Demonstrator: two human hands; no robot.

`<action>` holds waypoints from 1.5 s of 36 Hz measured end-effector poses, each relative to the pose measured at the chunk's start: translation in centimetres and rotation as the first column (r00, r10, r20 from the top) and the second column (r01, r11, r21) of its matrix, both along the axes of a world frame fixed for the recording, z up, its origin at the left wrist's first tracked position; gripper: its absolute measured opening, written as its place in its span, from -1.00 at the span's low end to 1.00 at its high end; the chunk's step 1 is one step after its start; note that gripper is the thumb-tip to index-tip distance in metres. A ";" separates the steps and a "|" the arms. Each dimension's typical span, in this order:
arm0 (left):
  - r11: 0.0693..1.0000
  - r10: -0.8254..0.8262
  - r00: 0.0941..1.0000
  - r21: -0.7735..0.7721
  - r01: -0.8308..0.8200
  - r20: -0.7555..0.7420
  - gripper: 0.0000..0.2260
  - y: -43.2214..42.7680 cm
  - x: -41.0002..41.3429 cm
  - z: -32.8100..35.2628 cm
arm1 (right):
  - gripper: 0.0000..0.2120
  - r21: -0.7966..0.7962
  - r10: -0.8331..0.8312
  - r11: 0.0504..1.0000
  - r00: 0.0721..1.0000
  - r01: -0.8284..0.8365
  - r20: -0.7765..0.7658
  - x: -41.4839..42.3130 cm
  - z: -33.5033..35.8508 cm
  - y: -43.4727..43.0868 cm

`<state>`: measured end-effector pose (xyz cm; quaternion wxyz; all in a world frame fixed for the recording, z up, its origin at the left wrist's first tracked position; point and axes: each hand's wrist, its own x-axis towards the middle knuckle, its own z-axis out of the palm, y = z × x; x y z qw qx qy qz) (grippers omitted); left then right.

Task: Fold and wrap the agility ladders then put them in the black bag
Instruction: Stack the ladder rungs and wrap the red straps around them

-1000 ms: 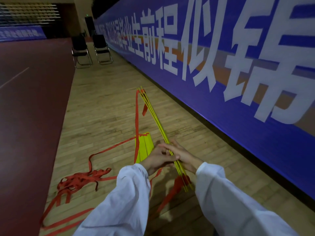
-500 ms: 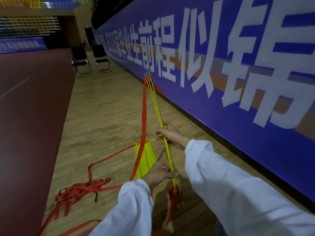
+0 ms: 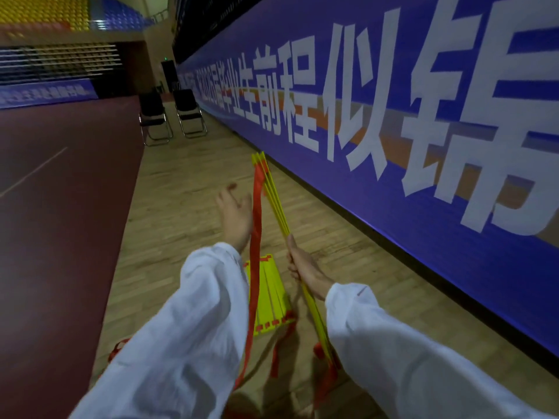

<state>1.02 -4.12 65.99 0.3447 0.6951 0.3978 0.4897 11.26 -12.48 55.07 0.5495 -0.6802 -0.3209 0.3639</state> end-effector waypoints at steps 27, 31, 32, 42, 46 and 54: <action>0.921 -0.359 0.933 -0.160 0.356 0.011 -0.76 -0.5 -2.5 2.0 | -0.23 -0.127 0.080 0.990 0.990 -0.065 0.120 -0.3 -1.8 -3.1; 0.746 -0.562 0.824 -0.390 0.540 0.065 -0.89 -1.0 -3.6 0.3 | -0.08 -0.121 0.097 0.989 0.991 -0.085 0.090 -0.5 -1.5 -3.4; 0.696 -0.588 0.803 -0.445 0.564 0.096 -0.91 -1.3 -3.8 -0.2 | -0.08 -0.127 0.104 0.987 0.991 -0.093 0.080 -0.5 -1.5 -3.4; 0.494 -0.513 0.794 -0.645 0.584 0.326 -0.81 -6.4 -4.1 -9.0 | -0.61 0.057 0.081 0.996 0.977 -0.071 -0.199 -0.6 0.4 -2.5; 0.579 -0.544 0.820 -0.628 0.520 0.178 -0.91 -9.5 -3.4 -10.8 | -0.64 0.094 0.083 0.994 0.973 -0.064 -0.214 0.1 1.8 -2.3; 0.909 -0.381 0.898 -0.266 0.321 -0.219 -0.82 -9.5 -1.7 -11.6 | -0.58 0.122 0.071 0.990 0.997 -0.068 -0.019 -0.3 4.6 -1.9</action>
